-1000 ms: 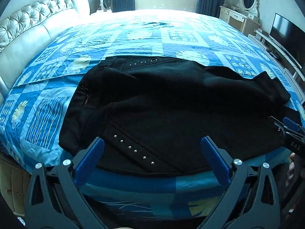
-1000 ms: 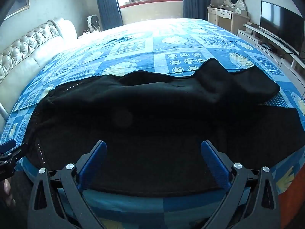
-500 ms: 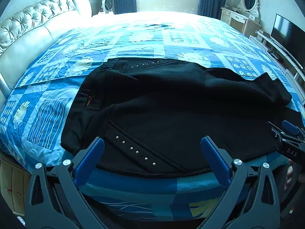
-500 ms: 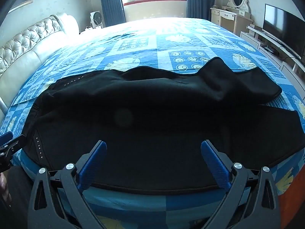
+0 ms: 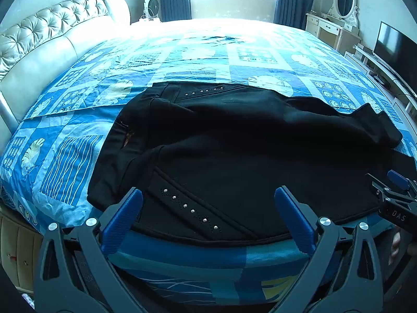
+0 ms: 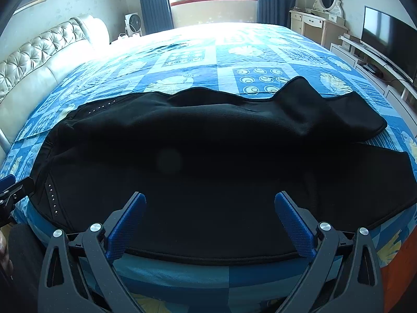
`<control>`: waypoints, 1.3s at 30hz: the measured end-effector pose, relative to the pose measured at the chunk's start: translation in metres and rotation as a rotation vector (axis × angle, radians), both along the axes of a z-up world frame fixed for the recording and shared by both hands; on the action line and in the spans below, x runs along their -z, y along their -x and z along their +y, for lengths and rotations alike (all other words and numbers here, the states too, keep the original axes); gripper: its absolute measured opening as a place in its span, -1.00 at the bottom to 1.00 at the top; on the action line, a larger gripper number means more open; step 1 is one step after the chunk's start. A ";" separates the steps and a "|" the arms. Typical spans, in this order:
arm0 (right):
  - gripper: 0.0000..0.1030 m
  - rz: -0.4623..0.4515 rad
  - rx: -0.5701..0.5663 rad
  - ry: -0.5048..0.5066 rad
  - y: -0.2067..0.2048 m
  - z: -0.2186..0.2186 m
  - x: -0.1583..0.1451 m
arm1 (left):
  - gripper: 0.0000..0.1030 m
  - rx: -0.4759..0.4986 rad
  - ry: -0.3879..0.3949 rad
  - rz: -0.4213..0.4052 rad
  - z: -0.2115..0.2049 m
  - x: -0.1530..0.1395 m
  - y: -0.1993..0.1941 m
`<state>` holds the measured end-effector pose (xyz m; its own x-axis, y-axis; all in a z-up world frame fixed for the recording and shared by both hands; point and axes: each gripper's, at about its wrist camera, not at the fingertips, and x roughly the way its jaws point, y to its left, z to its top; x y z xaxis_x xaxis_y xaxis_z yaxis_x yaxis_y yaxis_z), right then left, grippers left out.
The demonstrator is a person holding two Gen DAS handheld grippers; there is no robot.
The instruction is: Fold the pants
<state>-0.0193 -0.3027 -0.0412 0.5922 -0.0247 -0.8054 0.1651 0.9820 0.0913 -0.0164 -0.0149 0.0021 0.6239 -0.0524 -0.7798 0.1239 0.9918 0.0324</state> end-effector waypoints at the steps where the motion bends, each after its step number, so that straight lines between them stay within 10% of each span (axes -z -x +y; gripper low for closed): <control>1: 0.92 0.001 0.001 0.001 0.000 0.000 0.000 | 0.96 0.000 0.000 0.000 0.000 0.000 0.000; 39: 0.92 0.013 -0.018 0.007 0.000 0.007 0.004 | 0.96 0.007 -0.006 0.003 0.002 0.001 0.002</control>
